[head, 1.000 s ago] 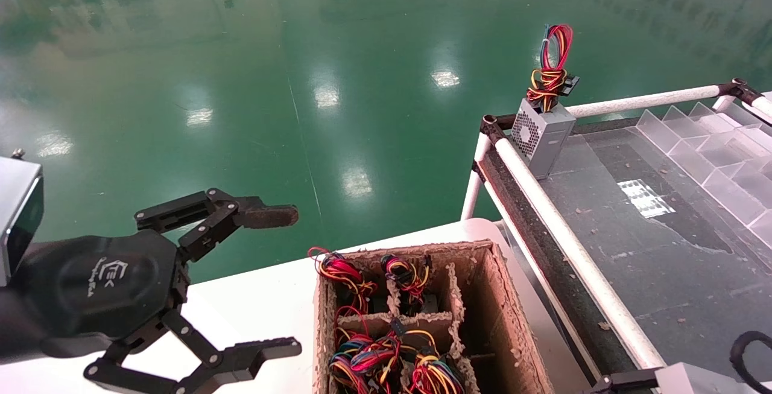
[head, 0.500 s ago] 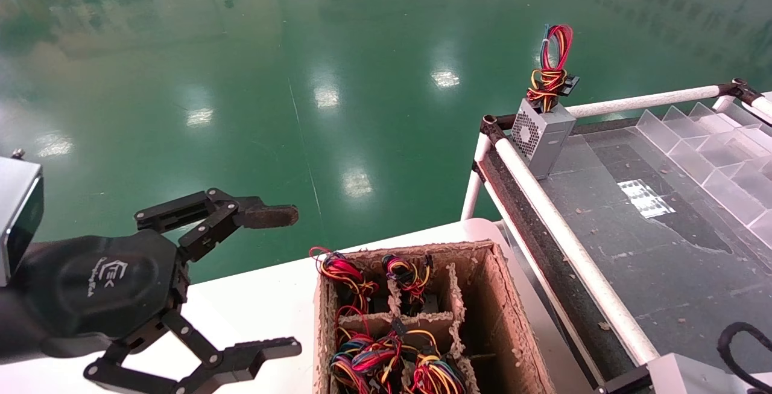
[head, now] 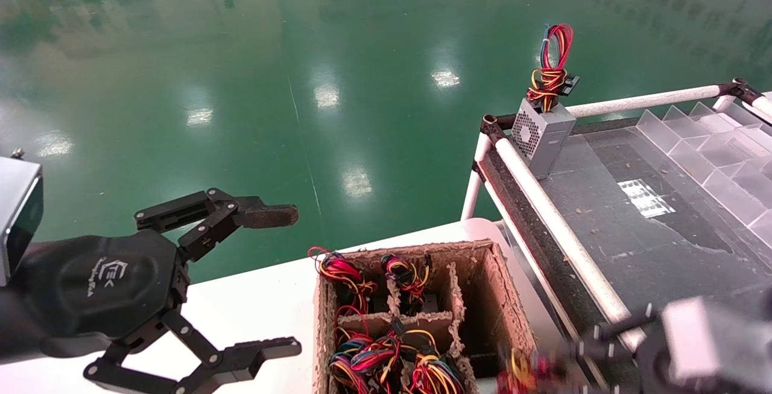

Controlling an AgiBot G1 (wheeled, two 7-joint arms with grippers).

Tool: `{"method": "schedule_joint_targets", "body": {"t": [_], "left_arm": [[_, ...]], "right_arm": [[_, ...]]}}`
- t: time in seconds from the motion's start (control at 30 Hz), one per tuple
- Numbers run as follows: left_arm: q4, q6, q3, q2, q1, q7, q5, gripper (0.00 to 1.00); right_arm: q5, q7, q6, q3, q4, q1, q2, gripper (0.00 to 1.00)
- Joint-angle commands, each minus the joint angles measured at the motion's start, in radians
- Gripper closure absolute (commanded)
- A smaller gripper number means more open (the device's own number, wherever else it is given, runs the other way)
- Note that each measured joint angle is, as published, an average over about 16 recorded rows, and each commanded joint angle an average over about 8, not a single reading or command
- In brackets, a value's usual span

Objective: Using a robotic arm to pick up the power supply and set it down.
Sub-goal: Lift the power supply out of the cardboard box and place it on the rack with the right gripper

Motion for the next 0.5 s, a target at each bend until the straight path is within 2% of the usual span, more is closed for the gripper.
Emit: {"method": "schedule_joint_targets", "body": {"t": [0.03,0.27,0.5], "left_arm": [[0.000,0.000,0.000,0.000,0.000,0.000,0.000,0.00],[0.000,0.000,0.001,0.000,0.000,0.000,0.000,0.00],[0.000,0.000,0.001,0.000,0.000,0.001,-0.001,0.00]], "right_arm": [[0.038,-0.020,0.019,0.021,0.004,-0.001,0.011,1.00],[0.131,-0.072,0.061,0.082,0.008,0.014,0.026,1.00],[0.155,-0.080,0.102,0.143,-0.007,0.086,0.050,1.00]]}}
